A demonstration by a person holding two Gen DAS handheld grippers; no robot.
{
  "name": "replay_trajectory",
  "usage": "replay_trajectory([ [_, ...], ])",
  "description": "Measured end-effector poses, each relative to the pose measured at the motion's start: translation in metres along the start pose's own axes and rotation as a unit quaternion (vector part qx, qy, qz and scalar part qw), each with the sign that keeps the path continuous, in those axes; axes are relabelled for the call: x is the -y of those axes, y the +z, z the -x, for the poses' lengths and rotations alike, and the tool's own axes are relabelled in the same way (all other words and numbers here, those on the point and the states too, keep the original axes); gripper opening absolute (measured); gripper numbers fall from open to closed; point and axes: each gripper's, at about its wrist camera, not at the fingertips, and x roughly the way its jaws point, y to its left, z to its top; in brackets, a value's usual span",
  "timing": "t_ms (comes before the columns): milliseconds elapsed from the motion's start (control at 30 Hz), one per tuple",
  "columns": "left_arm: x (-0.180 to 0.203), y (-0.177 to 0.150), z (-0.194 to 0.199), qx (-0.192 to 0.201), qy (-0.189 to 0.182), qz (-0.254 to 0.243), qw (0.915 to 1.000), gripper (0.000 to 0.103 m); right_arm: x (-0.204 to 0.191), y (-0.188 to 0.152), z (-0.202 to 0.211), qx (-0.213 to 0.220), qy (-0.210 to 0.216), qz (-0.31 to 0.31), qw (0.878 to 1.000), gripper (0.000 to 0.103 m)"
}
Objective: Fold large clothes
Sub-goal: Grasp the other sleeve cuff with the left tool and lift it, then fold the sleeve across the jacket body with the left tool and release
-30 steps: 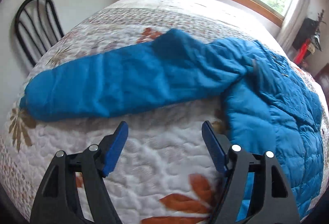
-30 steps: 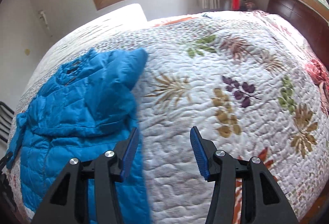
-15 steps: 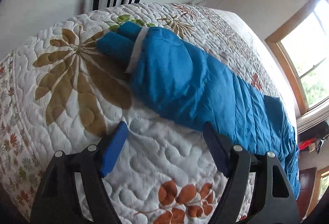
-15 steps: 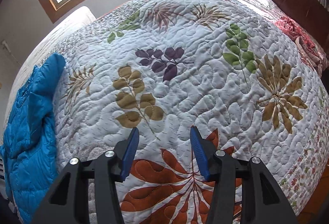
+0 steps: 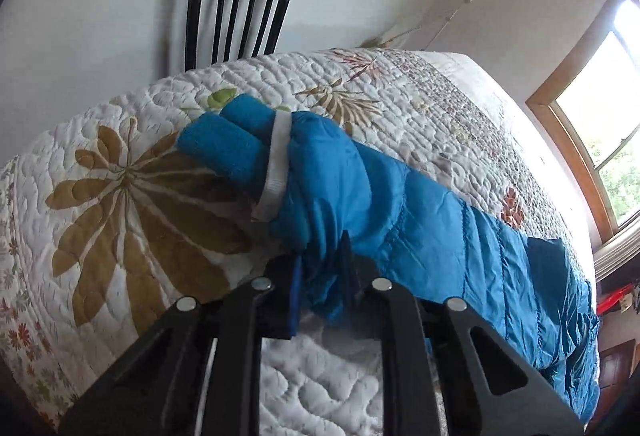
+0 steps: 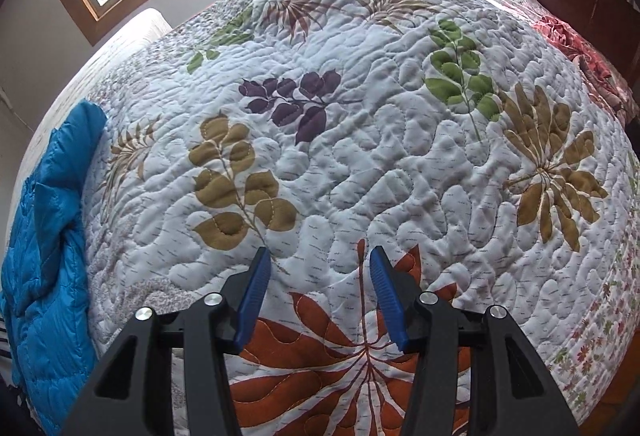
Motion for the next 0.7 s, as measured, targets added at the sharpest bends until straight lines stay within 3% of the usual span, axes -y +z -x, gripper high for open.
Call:
replay_trajectory([
  [167, 0.047, -0.007, 0.042, 0.056, -0.027, -0.062, 0.9961, 0.008, -0.008, -0.001, 0.001, 0.004, -0.014, 0.011, 1.0, 0.052],
  [267, 0.095, -0.022, 0.076, 0.087, -0.066, -0.125, 0.9862, 0.008, -0.018, -0.002, 0.004, 0.013, -0.021, 0.025, 0.999, 0.052],
  [400, 0.175, -0.054, 0.104, 0.084, -0.128, -0.215, 0.9645, 0.007, -0.039, -0.007, 0.014, 0.028, -0.007, 0.057, 0.998, 0.052],
  [567, 0.265, -0.111, 0.109, 0.049, -0.193, -0.296, 0.9342, 0.006, -0.061, -0.014, 0.019, 0.042, -0.026, 0.094, 0.994, 0.05],
  [700, 0.325, -0.166, 0.106, 0.02, -0.229, -0.358, 0.9051, 0.006, -0.068, -0.019, 0.027, 0.055, -0.017, 0.101, 0.993, 0.05],
])
